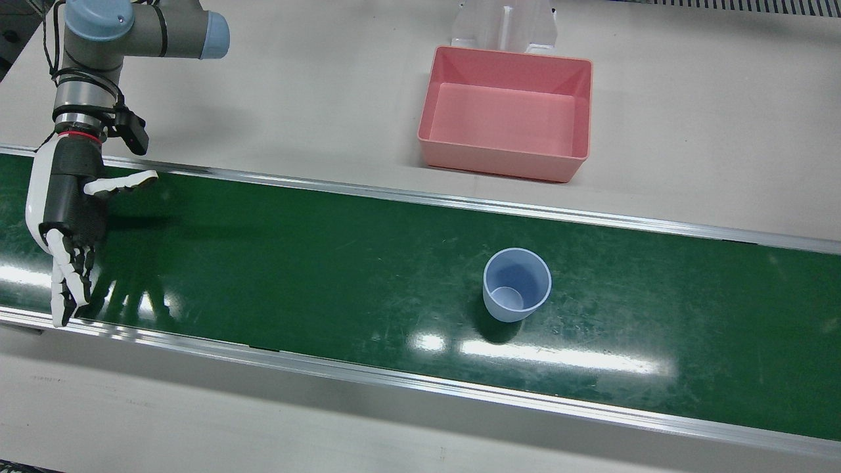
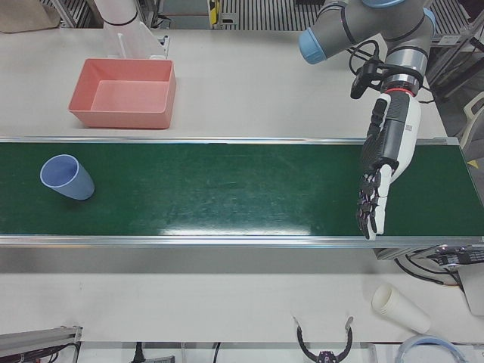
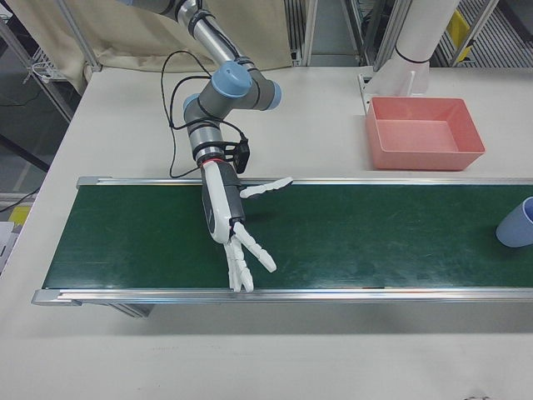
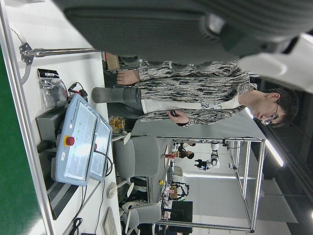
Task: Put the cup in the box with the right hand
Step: 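Hold the open right hand in the path of the light blue cup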
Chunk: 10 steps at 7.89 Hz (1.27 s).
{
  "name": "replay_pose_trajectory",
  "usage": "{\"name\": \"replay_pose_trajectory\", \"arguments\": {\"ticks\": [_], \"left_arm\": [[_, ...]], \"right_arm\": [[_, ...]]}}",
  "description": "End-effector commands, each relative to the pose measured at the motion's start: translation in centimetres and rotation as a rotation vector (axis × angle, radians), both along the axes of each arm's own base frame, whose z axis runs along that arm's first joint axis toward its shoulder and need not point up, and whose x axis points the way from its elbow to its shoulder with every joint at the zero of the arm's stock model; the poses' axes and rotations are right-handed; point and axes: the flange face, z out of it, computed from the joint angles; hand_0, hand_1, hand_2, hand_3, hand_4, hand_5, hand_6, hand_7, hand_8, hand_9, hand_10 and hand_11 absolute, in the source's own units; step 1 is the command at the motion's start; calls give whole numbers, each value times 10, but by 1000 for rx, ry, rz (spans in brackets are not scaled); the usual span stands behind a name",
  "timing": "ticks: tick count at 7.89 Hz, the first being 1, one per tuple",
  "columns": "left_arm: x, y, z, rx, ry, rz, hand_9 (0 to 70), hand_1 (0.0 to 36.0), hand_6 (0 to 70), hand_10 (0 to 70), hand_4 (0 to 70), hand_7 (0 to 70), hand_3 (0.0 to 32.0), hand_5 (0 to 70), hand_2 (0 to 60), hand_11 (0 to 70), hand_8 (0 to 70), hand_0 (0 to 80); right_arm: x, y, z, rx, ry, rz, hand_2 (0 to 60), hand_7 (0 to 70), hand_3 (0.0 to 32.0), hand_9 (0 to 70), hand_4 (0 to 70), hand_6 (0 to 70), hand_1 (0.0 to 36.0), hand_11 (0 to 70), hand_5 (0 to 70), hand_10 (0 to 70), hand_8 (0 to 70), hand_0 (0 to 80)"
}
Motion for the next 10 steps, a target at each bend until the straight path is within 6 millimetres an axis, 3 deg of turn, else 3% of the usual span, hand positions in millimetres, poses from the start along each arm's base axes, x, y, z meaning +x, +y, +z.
{"name": "replay_pose_trajectory", "arguments": {"ticks": [1, 3, 6, 7, 10], "left_arm": [[0, 0, 0, 0, 0, 0, 0, 0, 0, 0, 0, 0, 0, 0, 0, 0, 0, 0], [0, 0, 0, 1, 1, 0, 0, 0, 0, 0, 0, 0, 0, 0, 0, 0, 0, 0], [0, 0, 0, 0, -1, 0, 0, 0, 0, 0, 0, 0, 0, 0, 0, 0, 0, 0], [0, 0, 0, 2, -1, 1, 0, 0, 0, 0, 0, 0, 0, 0, 0, 0, 0, 0], [0, 0, 1, 0, -1, 0, 0, 0, 0, 0, 0, 0, 0, 0, 0, 0, 0, 0]], "right_arm": [[-2, 0, 0, 0, 2, -3, 0, 78, 62, 6, 0, 17, 114, 14, 42, 0, 11, 468], [-3, 0, 0, 2, 6, -5, 0, 82, 40, 7, 0, 19, 112, 13, 41, 0, 10, 466], [-12, 4, 1, 5, 22, -21, 0, 83, 42, 8, 0, 19, 111, 13, 41, 0, 12, 465], [-14, 4, 1, 6, 25, -23, 0, 81, 58, 7, 0, 18, 114, 13, 42, 0, 10, 467], [-14, 4, 1, 6, 25, -23, 0, 88, 48, 11, 0, 19, 113, 14, 41, 0, 13, 467]]}}
